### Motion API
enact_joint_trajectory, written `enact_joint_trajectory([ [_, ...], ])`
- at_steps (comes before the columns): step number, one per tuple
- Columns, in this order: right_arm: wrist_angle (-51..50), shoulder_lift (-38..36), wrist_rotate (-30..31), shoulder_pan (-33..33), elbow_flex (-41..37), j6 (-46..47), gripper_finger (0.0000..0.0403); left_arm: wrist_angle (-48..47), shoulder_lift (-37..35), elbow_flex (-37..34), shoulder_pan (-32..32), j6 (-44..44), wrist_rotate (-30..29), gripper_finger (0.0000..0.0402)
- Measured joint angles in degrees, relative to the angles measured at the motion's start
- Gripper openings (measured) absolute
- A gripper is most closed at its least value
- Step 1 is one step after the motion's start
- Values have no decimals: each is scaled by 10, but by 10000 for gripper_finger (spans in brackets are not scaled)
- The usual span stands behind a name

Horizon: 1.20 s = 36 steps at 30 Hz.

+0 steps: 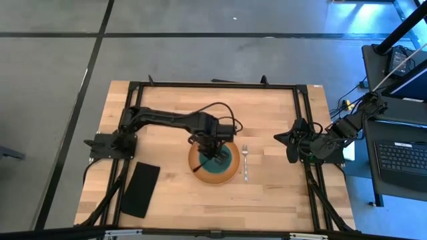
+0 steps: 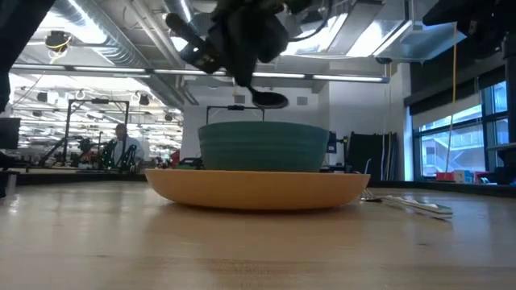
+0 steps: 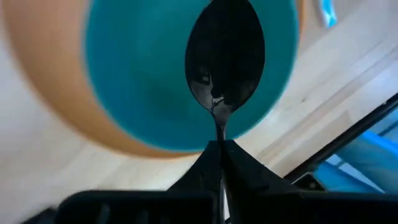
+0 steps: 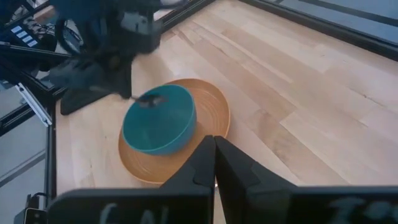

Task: Set table place
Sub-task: Put the black spoon into the blue bowl

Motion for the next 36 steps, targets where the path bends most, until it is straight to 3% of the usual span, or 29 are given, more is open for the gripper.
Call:
enact_joint_trajectory([
  [17,1,0,0,0,0,5,12,161,0,-117,23,-29,18,0],
  [26,1,0,0,0,0,15,12,168,0,-154,32,-33,66,0],
  [36,1,0,0,0,0,15,12,207,0,-193,36,-53,72,0],
])
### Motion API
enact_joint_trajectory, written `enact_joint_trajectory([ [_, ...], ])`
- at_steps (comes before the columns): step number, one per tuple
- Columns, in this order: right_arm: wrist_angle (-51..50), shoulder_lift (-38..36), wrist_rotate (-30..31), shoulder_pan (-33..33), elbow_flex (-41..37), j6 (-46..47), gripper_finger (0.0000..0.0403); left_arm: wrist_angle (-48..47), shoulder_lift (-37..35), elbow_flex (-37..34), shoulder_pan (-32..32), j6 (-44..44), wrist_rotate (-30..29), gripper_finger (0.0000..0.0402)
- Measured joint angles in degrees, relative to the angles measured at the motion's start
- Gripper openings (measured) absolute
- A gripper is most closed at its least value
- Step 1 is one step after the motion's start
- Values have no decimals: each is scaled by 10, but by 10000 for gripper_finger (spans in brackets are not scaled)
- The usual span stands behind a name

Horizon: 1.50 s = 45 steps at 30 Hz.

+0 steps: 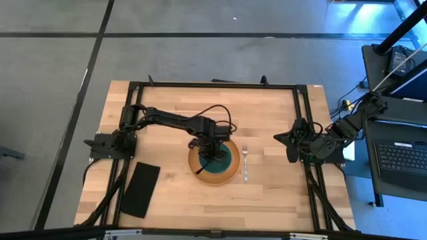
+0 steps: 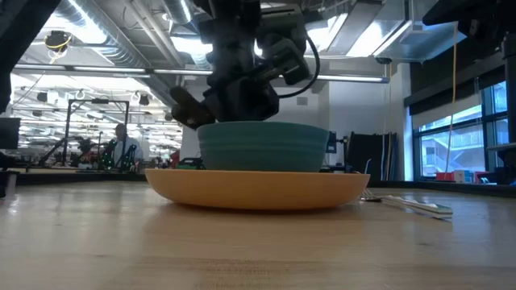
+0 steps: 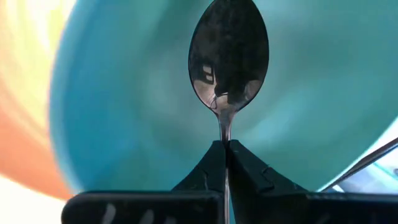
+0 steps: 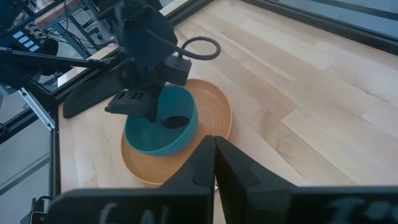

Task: Set table place
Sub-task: Put the black spoon into the blue bowl, then return to Home Position

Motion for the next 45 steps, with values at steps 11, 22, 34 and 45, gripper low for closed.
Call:
enact_joint_trajectory([
  [11,3,0,0,0,0,0,12,52,0,-6,13,11,-26,40],
  [22,4,0,0,0,0,0,12,62,0,-6,30,2,-18,77],
  [34,-2,-51,25,0,0,-83,12,18,-43,135,-1,51,-76,65],
  [45,-17,-137,-140,0,0,-133,12,-131,-197,236,-86,112,-264,40],
])
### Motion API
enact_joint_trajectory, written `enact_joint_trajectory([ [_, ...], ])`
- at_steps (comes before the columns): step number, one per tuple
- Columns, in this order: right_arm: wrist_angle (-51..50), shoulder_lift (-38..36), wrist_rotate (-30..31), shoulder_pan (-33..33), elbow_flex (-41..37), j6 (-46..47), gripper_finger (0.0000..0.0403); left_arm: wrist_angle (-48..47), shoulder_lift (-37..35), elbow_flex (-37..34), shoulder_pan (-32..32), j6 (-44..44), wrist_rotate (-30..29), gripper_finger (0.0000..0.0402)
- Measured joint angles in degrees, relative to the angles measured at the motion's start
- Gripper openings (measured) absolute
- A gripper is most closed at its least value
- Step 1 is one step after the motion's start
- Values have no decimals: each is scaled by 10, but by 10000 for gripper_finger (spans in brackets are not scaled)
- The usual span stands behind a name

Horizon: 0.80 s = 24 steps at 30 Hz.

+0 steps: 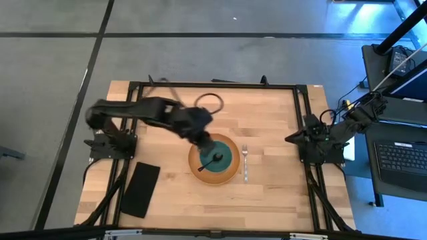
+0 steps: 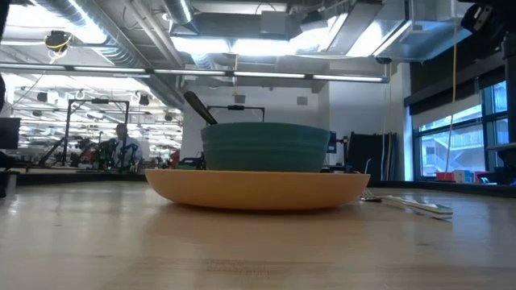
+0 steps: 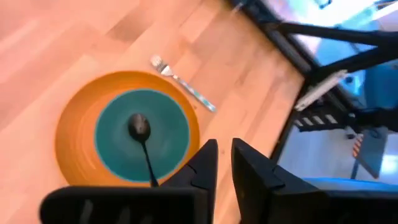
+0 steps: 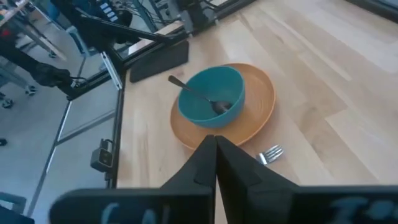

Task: Set table place
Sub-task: Return to Home Position

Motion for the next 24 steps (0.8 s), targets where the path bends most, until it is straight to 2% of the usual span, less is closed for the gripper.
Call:
enact_joint_trajectory([
  [3,1,-5,-1,0,0,-8,12,-4,-52,1,-28,0,-16,32],
  [7,18,-5,-2,0,0,-109,12,-3,-107,2,-71,-19,-45,23],
  [10,90,-5,-14,0,0,-138,12,-5,-142,1,-95,15,-93,17],
  [14,218,-4,-82,0,0,-208,12,11,-198,1,-115,66,-128,9],
  [18,291,-5,-85,-2,-9,-281,12,-14,-253,1,-136,110,-154,2],
  [21,313,-11,-81,-14,-40,-284,12,-63,-305,1,-140,101,-188,1],
  [24,360,-23,-80,-30,-97,-232,12,-78,-359,-23,-142,92,-215,7],
])
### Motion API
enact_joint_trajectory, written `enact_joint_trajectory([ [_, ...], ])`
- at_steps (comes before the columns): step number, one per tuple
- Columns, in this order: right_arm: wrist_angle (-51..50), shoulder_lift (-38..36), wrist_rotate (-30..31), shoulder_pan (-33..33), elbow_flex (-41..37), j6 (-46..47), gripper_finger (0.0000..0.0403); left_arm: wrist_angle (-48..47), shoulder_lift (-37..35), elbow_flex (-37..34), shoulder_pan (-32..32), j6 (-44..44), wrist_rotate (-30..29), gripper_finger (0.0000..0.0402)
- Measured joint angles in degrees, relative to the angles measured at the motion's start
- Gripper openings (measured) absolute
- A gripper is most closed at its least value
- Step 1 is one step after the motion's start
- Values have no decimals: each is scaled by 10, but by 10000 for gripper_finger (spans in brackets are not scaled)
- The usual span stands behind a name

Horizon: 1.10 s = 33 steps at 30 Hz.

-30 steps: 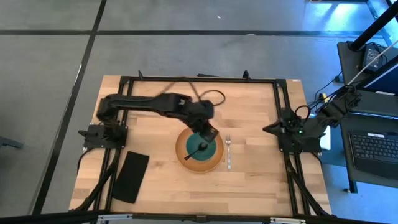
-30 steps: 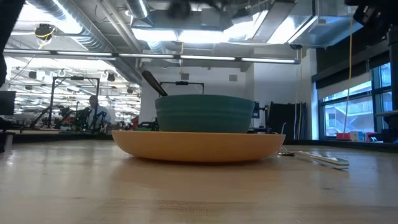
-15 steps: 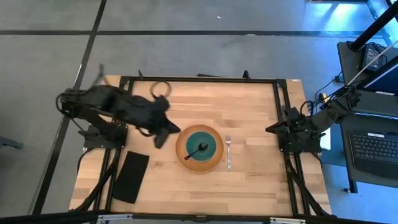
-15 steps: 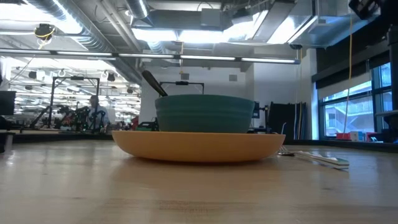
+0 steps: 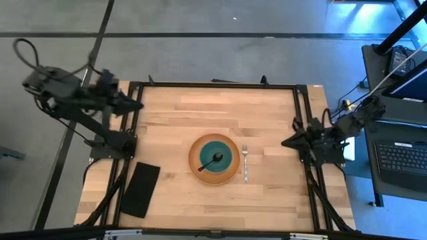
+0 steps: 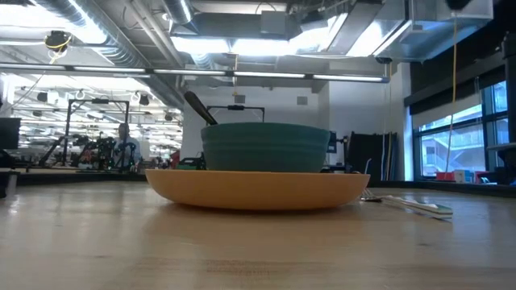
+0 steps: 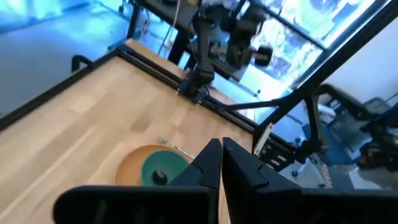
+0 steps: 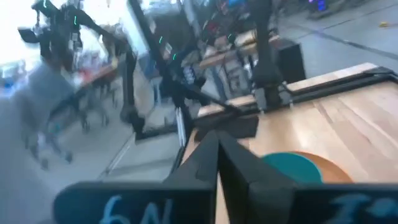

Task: Set table place
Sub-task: Return to Home Position

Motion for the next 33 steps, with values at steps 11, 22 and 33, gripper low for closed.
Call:
enact_joint_trajectory([
  [11,403,-53,-42,-32,-251,-37,12,212,-233,-320,0,33,17,34],
  [22,359,-126,-61,-70,-278,-83,12,658,-415,-725,0,162,140,56],
  [33,228,-191,-163,-153,-279,-10,12,950,-468,-982,15,104,181,72],
])
